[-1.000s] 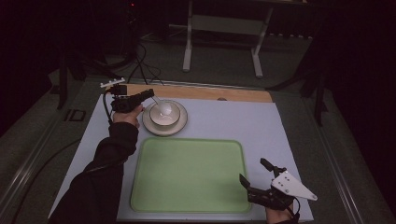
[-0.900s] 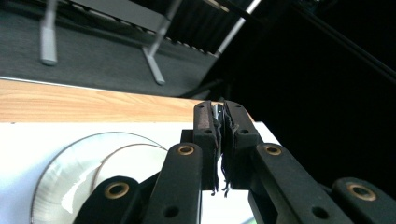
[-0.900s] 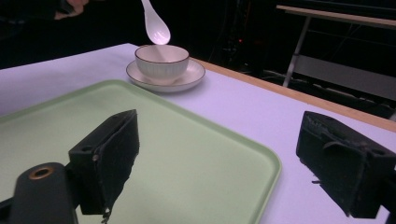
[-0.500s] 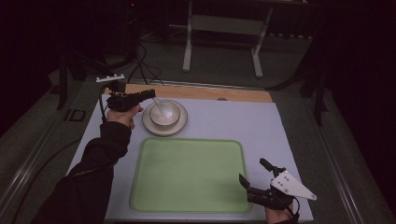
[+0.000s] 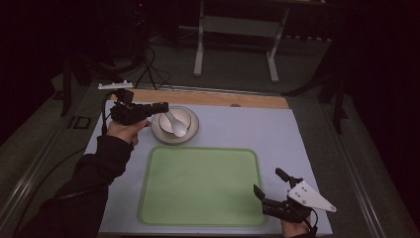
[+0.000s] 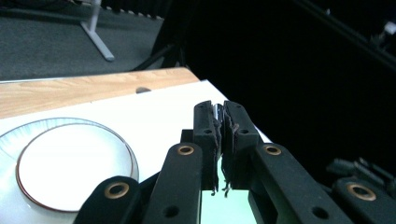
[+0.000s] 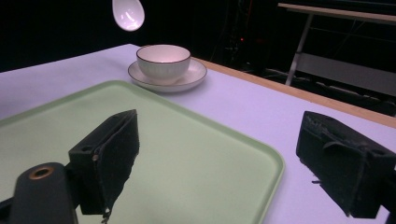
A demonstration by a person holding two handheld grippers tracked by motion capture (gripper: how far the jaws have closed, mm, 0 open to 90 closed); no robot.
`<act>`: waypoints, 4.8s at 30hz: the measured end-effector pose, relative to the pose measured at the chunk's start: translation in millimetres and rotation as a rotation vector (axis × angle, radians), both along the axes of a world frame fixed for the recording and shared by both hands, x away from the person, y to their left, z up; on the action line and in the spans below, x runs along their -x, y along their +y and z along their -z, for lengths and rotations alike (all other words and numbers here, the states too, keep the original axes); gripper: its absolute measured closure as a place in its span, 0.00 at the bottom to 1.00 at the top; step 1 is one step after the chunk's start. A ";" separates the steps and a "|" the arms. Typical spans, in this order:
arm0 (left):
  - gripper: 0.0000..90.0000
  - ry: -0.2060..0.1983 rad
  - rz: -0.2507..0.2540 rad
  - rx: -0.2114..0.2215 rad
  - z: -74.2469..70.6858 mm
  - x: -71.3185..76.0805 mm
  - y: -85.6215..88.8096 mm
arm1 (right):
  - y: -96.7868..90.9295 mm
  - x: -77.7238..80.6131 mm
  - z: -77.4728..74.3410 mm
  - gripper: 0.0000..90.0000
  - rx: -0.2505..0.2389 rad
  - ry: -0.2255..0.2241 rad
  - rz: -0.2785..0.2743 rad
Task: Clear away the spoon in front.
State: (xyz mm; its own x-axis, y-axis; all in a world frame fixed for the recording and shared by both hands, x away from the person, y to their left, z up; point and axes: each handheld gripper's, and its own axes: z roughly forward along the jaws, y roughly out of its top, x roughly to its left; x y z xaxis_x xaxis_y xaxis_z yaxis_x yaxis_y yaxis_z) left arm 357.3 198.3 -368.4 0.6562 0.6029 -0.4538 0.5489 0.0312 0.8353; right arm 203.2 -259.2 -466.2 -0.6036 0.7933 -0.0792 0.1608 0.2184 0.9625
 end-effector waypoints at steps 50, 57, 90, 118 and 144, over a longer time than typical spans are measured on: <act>0.94 0.222 0.610 -0.337 87.7 57.8 -33.8 | 1.9 0.2 0.2 0.14 0.005 -0.001 -0.005; 0.93 0.255 0.609 -0.316 96.1 48.6 -38.8 | 1.4 0.1 0.2 0.15 0.004 0.000 -0.005; 0.81 0.304 0.425 -0.166 157.8 5.8 -24.7 | 0.5 -1.3 1.2 0.15 -0.003 0.014 -0.020; 0.62 0.245 0.231 -0.227 182.7 6.1 -22.5 | 2.0 -2.9 2.7 0.15 -0.001 0.032 -0.043; 0.43 0.016 0.206 -0.271 117.0 42.3 -27.8 | 2.6 -2.9 2.9 0.15 -0.001 0.033 -0.042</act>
